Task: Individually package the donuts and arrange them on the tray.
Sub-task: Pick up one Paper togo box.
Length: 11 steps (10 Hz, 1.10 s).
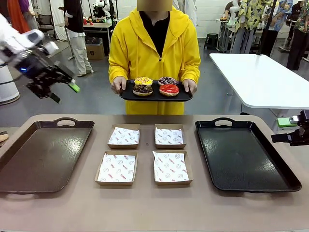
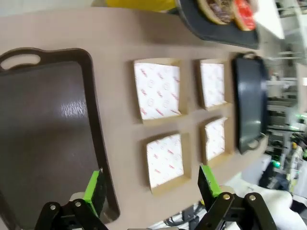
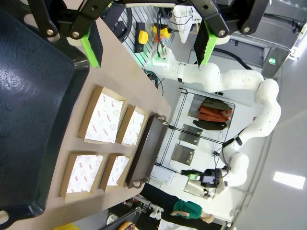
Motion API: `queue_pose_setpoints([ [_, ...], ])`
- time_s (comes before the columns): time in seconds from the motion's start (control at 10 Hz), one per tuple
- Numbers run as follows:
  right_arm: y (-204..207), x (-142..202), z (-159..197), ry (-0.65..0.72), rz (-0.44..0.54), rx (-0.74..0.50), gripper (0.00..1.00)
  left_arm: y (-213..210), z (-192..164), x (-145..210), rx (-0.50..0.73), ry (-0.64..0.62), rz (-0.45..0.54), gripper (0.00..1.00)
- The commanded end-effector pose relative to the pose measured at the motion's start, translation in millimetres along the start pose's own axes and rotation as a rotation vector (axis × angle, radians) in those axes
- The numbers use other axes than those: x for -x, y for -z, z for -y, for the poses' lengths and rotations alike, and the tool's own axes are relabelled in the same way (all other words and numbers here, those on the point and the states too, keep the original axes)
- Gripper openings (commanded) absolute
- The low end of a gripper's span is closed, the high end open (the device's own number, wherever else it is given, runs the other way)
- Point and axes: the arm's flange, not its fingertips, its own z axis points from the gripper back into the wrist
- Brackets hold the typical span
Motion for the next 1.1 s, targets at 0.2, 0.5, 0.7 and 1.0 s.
queue_pose_setpoints([
  [0.2, 0.1, 0.0, 0.2, -0.006, -0.001, -0.01, 1.0, 86.7, 33.3, -51.1, -0.308, -0.071, -0.079, 1.0],
  [0.5, 0.1, 0.0, 0.2, -0.006, -0.001, -0.01, 1.0, 145.8, 50.4, -66.0, -0.444, -0.074, -0.094, 1.0],
  [0.7, 0.1, 0.0, 0.2, -0.006, -0.001, -0.01, 1.0, 177.1, 58.0, -64.6, -0.469, -0.075, -0.092, 1.0],
  [1.0, 0.1, 0.0, 0.2, -0.006, -0.001, -0.01, 1.0, 209.8, 63.6, -55.6, -0.454, -0.058, -0.097, 1.0],
])
